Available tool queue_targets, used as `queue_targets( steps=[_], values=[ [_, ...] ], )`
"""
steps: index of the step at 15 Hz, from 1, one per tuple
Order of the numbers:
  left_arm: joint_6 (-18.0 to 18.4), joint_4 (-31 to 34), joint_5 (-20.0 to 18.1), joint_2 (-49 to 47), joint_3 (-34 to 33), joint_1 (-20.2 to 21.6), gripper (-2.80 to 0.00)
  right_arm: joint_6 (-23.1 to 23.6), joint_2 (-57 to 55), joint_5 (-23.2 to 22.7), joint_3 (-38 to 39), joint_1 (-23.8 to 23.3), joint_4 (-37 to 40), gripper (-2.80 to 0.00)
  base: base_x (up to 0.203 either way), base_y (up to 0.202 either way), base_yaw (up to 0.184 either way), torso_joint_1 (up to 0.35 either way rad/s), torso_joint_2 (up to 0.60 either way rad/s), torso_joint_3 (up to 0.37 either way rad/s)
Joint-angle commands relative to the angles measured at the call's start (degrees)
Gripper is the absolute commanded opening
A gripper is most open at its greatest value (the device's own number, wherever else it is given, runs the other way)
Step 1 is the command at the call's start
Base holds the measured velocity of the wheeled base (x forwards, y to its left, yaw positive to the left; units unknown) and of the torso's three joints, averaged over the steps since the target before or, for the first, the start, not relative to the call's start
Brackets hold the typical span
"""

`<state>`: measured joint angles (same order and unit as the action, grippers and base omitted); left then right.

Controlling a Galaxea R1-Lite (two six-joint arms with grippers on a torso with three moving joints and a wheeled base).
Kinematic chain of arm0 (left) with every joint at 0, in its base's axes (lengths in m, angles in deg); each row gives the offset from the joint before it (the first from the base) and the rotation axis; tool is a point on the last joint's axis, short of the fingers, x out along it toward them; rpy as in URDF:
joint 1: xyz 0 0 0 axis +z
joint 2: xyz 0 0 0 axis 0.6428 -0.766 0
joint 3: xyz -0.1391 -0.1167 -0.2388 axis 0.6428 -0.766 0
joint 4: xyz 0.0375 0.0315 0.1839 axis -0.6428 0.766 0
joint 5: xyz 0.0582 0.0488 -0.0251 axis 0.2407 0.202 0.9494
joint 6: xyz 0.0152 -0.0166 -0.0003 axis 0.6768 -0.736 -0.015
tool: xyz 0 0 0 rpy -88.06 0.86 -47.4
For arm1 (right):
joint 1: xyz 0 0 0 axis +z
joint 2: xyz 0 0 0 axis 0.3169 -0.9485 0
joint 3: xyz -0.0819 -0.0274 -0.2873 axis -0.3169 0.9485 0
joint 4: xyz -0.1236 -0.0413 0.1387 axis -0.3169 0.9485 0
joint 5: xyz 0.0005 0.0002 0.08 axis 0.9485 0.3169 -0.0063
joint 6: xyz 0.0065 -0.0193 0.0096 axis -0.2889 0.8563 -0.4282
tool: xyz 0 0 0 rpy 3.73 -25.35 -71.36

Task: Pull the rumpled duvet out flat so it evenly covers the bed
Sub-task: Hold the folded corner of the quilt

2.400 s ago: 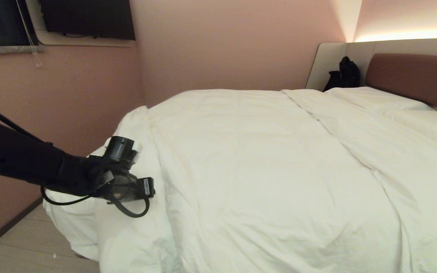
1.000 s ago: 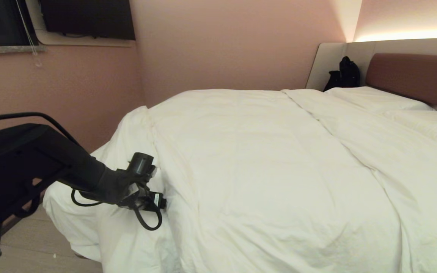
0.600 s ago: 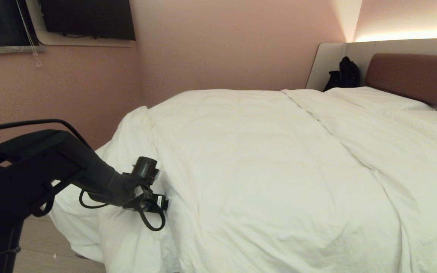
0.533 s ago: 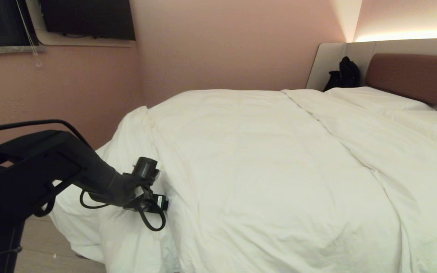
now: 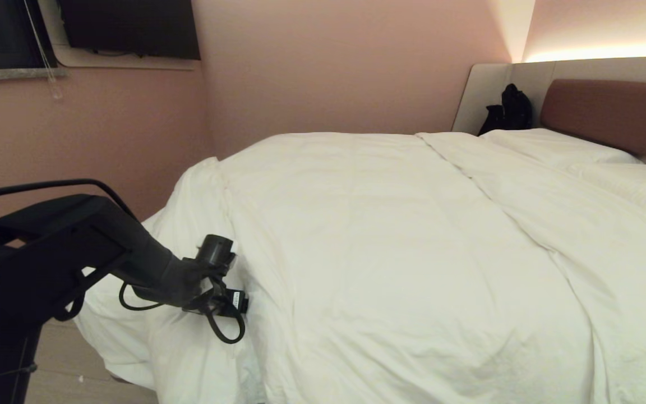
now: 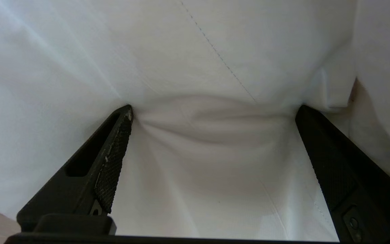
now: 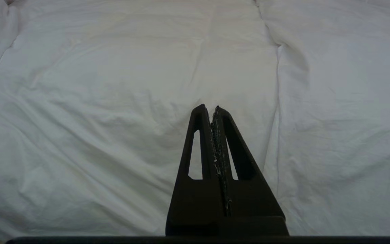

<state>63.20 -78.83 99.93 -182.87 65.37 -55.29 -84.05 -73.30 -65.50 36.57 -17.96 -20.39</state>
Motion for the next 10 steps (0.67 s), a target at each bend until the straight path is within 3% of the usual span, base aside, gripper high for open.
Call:
queue_targets(
  steps=[1,10],
  values=[
    [-0.12,0.00,0.08,-0.13,-0.02,-0.01,0.00,0.03,-0.06,-0.03,0.00,0.02,0.01,-2.80,0.000,0.000,0.000,0.000,0.00,0.000],
    [-0.56,-0.09,0.08,-0.13,-0.19,-0.01,0.00,0.03,-0.06,-0.03,0.00,0.02,0.01,-2.80,0.000,0.000,0.000,0.000,0.00,0.000]
  ],
)
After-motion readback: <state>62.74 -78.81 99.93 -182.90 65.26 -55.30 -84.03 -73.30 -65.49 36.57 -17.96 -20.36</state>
